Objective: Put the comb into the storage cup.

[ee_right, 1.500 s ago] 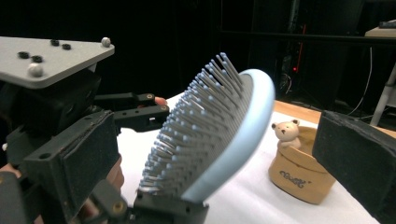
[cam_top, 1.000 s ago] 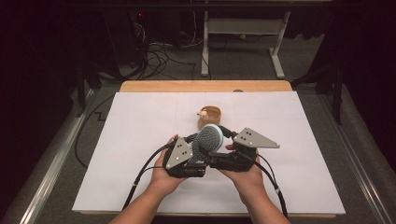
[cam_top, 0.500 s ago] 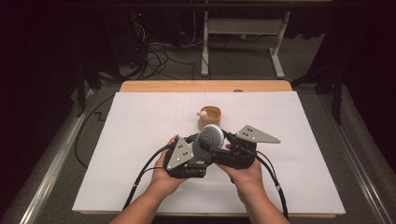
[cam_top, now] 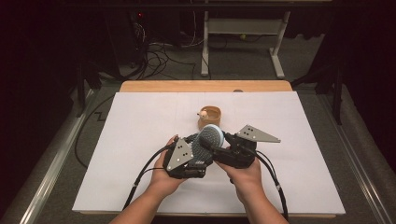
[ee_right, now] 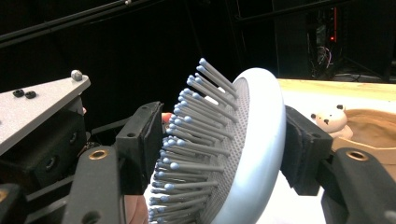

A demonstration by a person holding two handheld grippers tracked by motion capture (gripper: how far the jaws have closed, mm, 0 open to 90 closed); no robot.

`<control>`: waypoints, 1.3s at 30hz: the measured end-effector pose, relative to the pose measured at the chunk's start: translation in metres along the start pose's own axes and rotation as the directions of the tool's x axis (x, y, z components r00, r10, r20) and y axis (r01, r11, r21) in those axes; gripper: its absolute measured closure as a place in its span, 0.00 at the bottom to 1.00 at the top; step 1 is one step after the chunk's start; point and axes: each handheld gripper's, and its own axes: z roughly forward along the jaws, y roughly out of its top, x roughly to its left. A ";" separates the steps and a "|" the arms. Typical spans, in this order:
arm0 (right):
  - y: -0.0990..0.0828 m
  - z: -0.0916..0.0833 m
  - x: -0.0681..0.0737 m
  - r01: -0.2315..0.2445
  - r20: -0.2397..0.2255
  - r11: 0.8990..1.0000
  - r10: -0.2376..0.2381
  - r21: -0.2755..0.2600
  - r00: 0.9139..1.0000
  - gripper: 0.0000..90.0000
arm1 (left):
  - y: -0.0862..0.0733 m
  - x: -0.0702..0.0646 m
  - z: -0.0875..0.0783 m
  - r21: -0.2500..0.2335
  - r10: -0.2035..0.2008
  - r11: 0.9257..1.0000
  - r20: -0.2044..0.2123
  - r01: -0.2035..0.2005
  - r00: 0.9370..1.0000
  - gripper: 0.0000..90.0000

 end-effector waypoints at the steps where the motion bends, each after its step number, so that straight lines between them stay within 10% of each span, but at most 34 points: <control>1: 0.000 0.000 0.000 -0.002 -0.002 1.000 0.002 0.000 1.000 0.44 | 0.000 0.000 0.000 0.000 0.000 1.000 0.000 0.000 1.000 0.22; 39: 0.001 -0.002 -0.001 -0.051 -0.007 0.999 0.051 0.000 0.999 0.58 | 0.000 -0.001 0.000 0.008 0.018 1.000 -0.013 -0.018 1.000 0.22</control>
